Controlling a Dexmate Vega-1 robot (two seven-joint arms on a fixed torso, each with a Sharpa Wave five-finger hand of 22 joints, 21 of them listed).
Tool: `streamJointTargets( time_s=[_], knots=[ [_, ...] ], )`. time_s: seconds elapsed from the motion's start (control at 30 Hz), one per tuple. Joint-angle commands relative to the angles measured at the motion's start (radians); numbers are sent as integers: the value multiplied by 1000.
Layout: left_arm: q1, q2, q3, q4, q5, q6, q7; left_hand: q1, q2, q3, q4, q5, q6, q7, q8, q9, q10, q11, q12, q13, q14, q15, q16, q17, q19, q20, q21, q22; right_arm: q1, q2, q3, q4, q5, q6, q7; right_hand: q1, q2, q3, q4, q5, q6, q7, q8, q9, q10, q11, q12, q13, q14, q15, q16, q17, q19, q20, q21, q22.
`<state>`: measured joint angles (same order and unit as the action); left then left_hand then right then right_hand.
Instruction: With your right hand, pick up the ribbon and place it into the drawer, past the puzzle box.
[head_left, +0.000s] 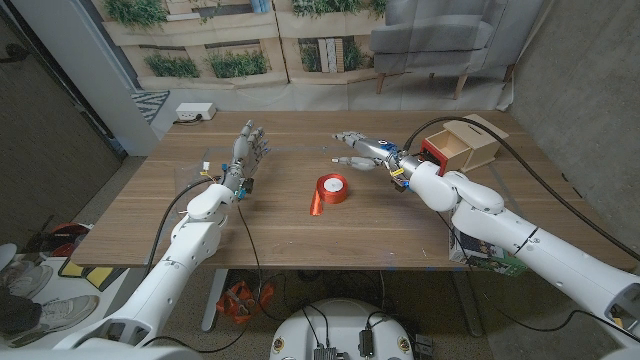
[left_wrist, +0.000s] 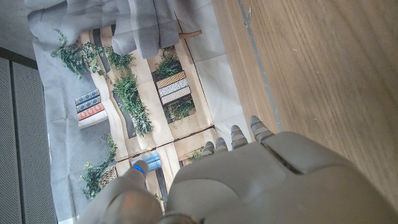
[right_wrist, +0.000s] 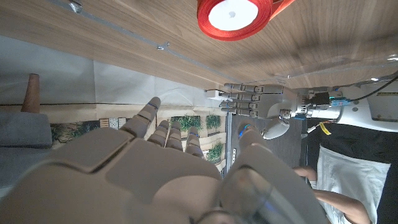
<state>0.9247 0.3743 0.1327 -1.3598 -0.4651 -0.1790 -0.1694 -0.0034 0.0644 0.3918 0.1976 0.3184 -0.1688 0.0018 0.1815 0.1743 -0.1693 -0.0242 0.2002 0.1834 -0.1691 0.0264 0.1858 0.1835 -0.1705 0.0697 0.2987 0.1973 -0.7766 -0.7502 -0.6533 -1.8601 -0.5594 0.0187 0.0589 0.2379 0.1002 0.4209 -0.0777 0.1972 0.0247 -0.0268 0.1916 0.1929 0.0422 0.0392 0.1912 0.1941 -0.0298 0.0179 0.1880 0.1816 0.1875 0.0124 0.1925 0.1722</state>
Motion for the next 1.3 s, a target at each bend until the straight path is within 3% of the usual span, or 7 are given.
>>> streamJointTargets(
  time_s=[0.03, 1.3],
  knots=[
    [-7, -6, -3, 17, 2, -3, -2, 2, 119, 4, -1, 3, -128, 3, 4, 4, -156, 8, 3, 4, -178, 6, 4, 3, -45, -5, -3, 3, 18, 19, -22, 32, -5, 33, 9, 6, 0, 2, -9, 0, -11, 0, -5, 2, -8, 2, -2, 4, -19, -5, -5, 0, -4, -1, 0, 3],
    [-30, -21, -8, 55, 11, -10, -21, 1, 117, 1, -1, 3, -127, -3, 4, 4, -155, 12, 4, 4, -174, 8, 6, 3, -45, 0, -6, 3, 42, 45, -65, 81, -36, 38, 48, 26, -4, 3, -34, -2, -30, -7, -3, 2, -30, -13, -4, 3, -25, -10, -1, 0, -7, -5, 2, 3]
  ],
)
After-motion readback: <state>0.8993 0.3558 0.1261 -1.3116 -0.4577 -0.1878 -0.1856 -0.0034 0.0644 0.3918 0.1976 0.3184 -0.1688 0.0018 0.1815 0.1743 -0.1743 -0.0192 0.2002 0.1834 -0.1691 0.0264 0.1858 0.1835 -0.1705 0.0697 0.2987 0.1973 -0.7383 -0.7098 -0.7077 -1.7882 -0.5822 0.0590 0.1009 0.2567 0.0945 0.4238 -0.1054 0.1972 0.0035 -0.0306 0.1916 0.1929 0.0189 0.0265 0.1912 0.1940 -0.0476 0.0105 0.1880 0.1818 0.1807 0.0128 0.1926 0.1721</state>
